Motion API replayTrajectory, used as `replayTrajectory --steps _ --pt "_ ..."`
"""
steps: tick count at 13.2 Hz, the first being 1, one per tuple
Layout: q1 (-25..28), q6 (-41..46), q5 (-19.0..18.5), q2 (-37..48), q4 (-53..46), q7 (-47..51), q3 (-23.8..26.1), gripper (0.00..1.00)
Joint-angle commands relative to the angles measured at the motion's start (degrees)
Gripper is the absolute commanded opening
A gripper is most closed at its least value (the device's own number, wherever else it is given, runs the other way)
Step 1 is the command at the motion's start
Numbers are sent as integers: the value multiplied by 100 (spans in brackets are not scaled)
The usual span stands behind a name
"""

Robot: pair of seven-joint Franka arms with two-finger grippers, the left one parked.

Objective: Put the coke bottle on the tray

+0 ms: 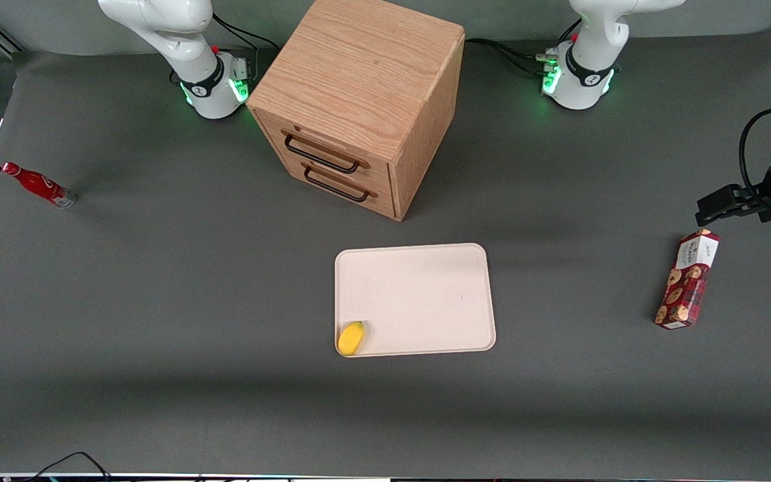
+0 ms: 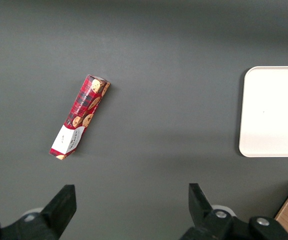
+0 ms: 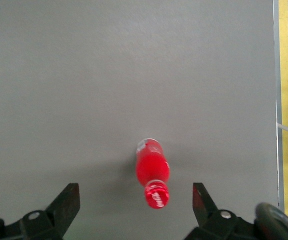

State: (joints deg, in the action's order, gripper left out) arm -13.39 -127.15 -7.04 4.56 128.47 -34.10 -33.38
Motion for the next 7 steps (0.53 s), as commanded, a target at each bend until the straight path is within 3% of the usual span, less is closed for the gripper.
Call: replayTrajectory --steps 1,7 --pt "-50 -599 -113 89 564 -307 -168 100" --pt "-208 -1023 -16 -271 635 -896 -344 100"
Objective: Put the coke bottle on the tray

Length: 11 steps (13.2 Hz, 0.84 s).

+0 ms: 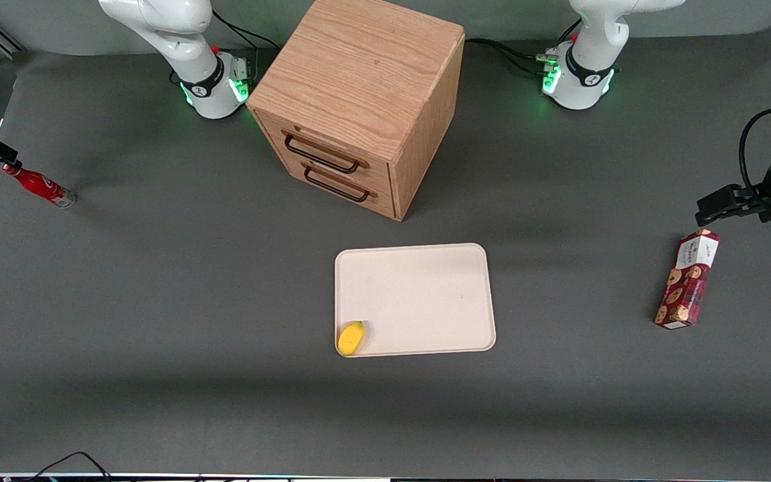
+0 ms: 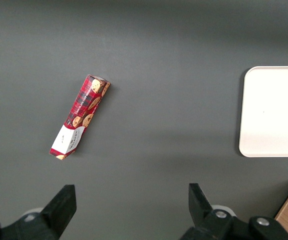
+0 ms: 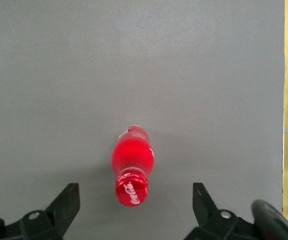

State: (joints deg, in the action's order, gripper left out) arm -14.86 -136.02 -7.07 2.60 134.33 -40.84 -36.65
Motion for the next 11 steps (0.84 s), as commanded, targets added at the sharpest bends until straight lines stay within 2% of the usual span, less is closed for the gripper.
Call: replayTrajectory --steps 1,4,11 --pt "-95 -144 -14 -127 49 -231 -18 100" --pt "-87 -240 248 -268 49 -257 -1 100" --pt "-96 -337 539 -453 41 -346 70 99"
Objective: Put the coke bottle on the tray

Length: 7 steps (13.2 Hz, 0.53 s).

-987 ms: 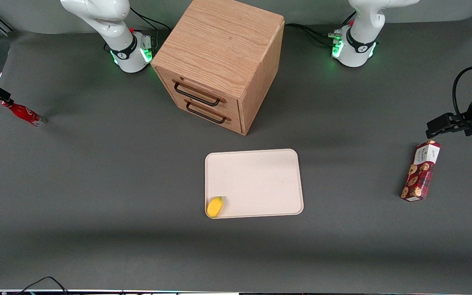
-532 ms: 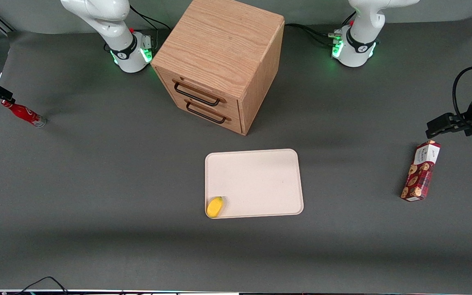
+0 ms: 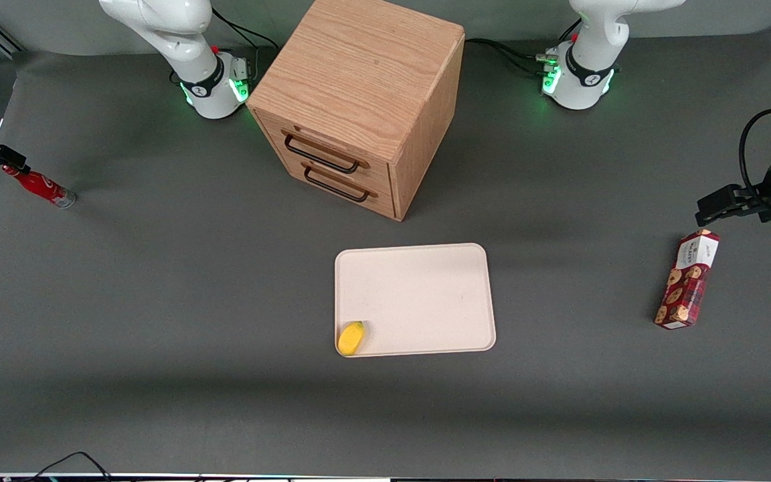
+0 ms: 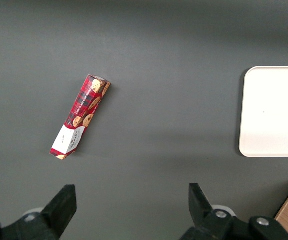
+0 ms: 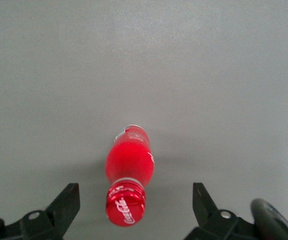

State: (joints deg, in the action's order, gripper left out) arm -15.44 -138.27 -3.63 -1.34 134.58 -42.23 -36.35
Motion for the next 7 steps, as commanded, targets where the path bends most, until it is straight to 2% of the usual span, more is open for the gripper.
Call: replayTrajectory --steps 1,7 --pt "-38 -139 231 -68 24 -206 58 96" --pt "-47 -218 381 -156 25 -206 137 52"
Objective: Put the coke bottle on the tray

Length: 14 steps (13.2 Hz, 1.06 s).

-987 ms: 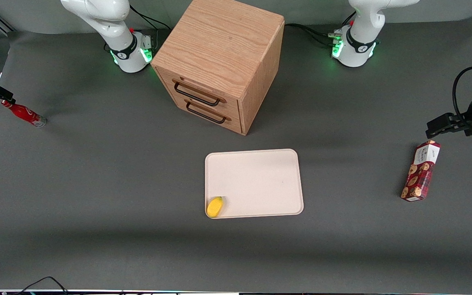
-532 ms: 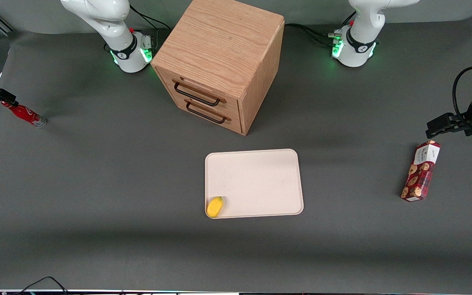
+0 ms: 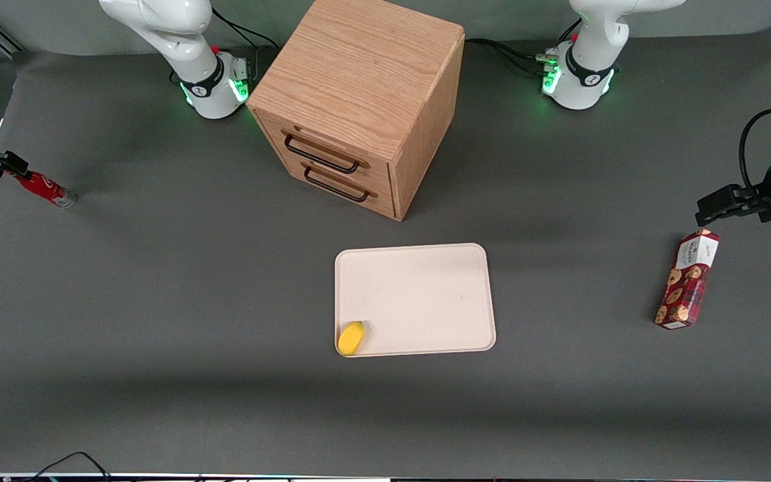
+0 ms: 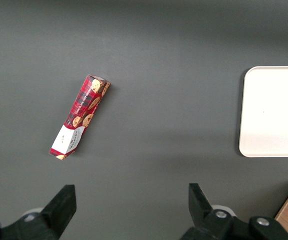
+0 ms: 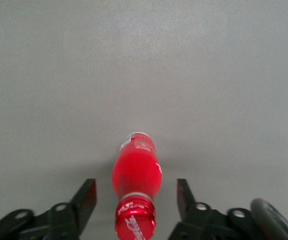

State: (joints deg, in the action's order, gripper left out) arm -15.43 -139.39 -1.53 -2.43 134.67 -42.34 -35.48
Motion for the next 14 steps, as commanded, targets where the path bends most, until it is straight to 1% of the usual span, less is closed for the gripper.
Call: replayTrajectory --steps 1,3,8,11,13,14 --pt "-47 -106 170 -47 16 -196 49 44" --pt "-56 -106 179 -82 16 -196 93 19" --pt "-65 -44 179 -82 16 -196 102 18" --pt "-56 -44 179 -82 7 -196 102 12" --pt "-65 -53 171 -82 7 -196 102 16" --pt "-56 -53 170 -82 7 -196 102 16"
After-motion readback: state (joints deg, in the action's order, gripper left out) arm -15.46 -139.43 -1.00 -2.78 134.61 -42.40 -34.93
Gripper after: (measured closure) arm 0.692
